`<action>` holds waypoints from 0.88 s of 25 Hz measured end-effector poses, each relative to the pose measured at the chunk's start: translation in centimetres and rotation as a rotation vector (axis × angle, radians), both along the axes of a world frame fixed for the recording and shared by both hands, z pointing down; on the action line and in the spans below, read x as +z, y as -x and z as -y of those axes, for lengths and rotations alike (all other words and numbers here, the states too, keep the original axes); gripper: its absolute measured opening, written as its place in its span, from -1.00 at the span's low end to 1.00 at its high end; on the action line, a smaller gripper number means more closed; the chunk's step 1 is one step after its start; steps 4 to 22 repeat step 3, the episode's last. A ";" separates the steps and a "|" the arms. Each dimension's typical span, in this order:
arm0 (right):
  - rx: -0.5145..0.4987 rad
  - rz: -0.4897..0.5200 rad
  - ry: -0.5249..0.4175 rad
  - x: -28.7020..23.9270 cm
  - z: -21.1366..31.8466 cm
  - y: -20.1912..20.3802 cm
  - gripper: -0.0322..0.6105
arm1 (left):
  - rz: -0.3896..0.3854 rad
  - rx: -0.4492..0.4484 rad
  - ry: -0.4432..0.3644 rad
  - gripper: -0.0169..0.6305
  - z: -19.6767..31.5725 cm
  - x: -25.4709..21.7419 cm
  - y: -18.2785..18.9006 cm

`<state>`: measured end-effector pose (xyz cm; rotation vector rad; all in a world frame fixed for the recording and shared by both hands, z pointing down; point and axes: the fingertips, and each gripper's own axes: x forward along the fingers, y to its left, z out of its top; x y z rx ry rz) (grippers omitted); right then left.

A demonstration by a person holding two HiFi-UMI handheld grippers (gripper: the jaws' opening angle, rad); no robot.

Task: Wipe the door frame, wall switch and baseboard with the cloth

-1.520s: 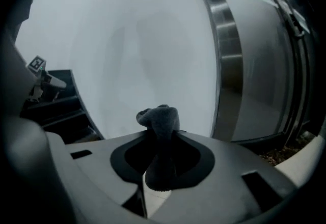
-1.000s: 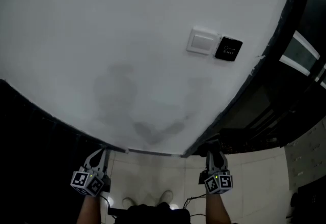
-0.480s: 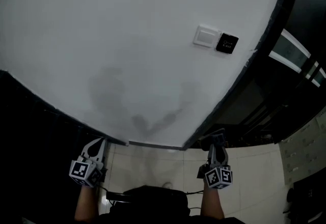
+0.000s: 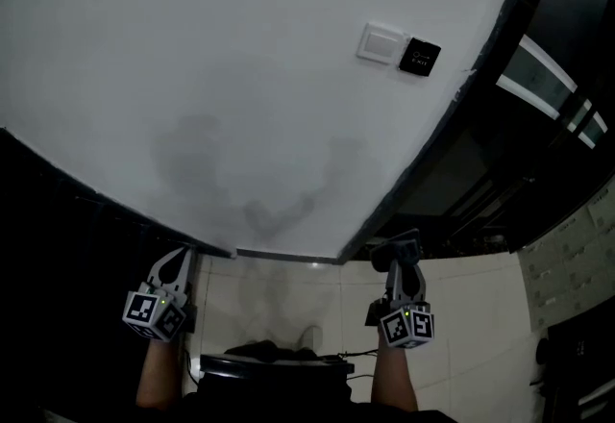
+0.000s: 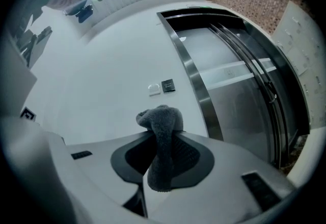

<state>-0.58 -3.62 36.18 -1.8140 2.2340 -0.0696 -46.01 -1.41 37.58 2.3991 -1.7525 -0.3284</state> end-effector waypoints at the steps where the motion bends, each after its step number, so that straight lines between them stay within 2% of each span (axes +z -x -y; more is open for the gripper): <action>1: 0.004 0.015 -0.005 -0.1 0.0 -0.1 -0.67 | -0.019 0.012 -0.006 -0.94 0.2 -0.1 -0.3; 3: 0.013 0.049 -0.016 -0.5 0.1 -0.4 -0.67 | -0.056 0.040 -0.025 -0.94 0.6 -0.3 -0.9; 22: 0.013 0.049 -0.016 -0.5 0.1 -0.4 -0.67 | -0.056 0.040 -0.025 -0.94 0.6 -0.3 -0.9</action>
